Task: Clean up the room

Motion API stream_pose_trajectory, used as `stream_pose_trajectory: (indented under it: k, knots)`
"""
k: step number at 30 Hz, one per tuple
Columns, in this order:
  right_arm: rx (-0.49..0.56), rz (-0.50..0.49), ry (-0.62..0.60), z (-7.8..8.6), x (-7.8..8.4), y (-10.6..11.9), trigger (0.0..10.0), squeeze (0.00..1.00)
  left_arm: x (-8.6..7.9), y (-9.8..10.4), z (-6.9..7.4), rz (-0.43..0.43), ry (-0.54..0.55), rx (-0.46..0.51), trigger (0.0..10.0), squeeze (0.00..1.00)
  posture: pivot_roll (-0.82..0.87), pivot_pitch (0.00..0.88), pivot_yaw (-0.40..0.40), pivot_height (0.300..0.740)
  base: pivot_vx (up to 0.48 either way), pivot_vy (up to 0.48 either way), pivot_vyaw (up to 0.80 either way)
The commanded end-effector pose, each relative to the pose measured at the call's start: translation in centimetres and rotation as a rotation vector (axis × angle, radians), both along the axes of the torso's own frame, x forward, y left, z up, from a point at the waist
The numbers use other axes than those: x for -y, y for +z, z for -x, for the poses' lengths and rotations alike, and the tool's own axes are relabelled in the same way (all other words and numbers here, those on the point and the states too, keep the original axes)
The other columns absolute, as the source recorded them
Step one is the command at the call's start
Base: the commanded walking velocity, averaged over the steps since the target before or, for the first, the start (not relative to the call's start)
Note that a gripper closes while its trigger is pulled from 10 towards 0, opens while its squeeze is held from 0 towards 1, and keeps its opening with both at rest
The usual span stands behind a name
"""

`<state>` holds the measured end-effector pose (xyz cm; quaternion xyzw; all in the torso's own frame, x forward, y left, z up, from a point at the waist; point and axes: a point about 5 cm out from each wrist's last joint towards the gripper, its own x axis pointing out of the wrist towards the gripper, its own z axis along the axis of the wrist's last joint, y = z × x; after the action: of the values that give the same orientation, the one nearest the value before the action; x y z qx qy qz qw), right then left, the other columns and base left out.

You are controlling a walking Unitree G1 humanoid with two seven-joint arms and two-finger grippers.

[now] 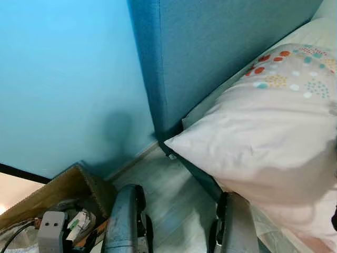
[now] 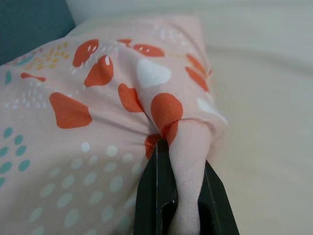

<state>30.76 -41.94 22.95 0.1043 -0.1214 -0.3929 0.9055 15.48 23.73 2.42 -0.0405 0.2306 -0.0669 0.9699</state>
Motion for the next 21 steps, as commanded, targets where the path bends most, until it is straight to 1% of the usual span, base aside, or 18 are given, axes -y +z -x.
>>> stream_pose_trajectory:
  k: [1,2,4,5,6,8,9,12,14,18,20,21]
  knots:
    - [0.031,0.075,-0.113,1.9,1.8,1.5,0.0,0.00,0.0,-1.1,1.4,0.012,0.016,-0.069,10.0,0.00,0.25,0.425,0.072,0.572,0.000,0.000,0.00]
    - [0.031,0.075,-0.113,1.9,1.8,1.5,0.0,0.00,0.0,-1.1,1.4,0.012,0.016,-0.069,10.0,0.00,0.25,0.425,0.072,0.572,0.000,0.000,0.00]
    - [-0.007,0.138,-0.147,2.6,2.6,2.2,0.0,0.00,0.3,-1.1,1.3,0.018,0.014,-0.065,10.0,0.00,0.24,0.420,0.064,0.572,0.000,0.000,0.00]
    - [-0.007,0.138,-0.147,2.6,2.6,2.2,0.0,0.00,0.3,-1.1,1.3,0.018,0.014,-0.065,10.0,0.00,0.24,0.420,0.064,0.572,0.000,0.000,0.00]
    - [-0.027,0.167,-0.161,2.9,2.9,2.5,0.0,0.00,0.3,-1.1,1.2,0.021,0.013,-0.063,10.0,0.00,0.24,0.420,0.064,0.572,0.000,0.000,0.00]
    - [-0.055,0.207,-0.208,4.2,4.0,3.2,0.0,0.00,0.5,-1.1,1.1,0.025,0.012,-0.060,10.0,0.00,0.23,0.420,0.063,0.572,0.000,0.000,0.00]
    - [-0.055,0.207,-0.208,4.2,4.0,3.2,0.0,0.00,0.5,-1.1,1.1,0.025,0.012,-0.060,10.0,0.00,0.23,0.420,0.063,0.572,0.000,0.000,0.00]
    - [-0.054,0.227,-0.290,6.1,5.6,4.4,0.0,0.00,0.6,-1.2,1.2,0.031,0.007,-0.064,10.0,0.00,0.22,0.416,0.067,0.572,0.000,0.000,0.00]
    - [-0.050,0.230,-0.315,6.8,6.1,4.7,0.0,0.00,0.7,-1.3,1.2,0.033,0.005,-0.066,10.0,0.00,0.21,0.417,0.070,0.572,0.000,0.000,0.00]
    - [-0.058,0.229,-0.321,7.0,6.2,4.5,0.0,0.00,0.8,-1.3,1.1,0.035,0.002,-0.066,10.0,0.00,0.21,0.415,0.069,0.572,0.000,0.000,0.00]
    - [-0.089,0.223,-0.333,7.0,6.1,3.6,0.0,0.00,0.9,-1.3,0.9,0.037,-0.001,-0.063,10.0,0.00,0.21,0.414,0.070,0.572,0.000,0.000,0.00]
    - [-0.125,0.217,-0.331,6.9,6.0,2.8,0.0,0.00,0.9,-1.3,0.7,0.038,-0.002,-0.060,10.0,0.00,0.21,0.414,0.070,0.572,0.000,0.000,0.00]
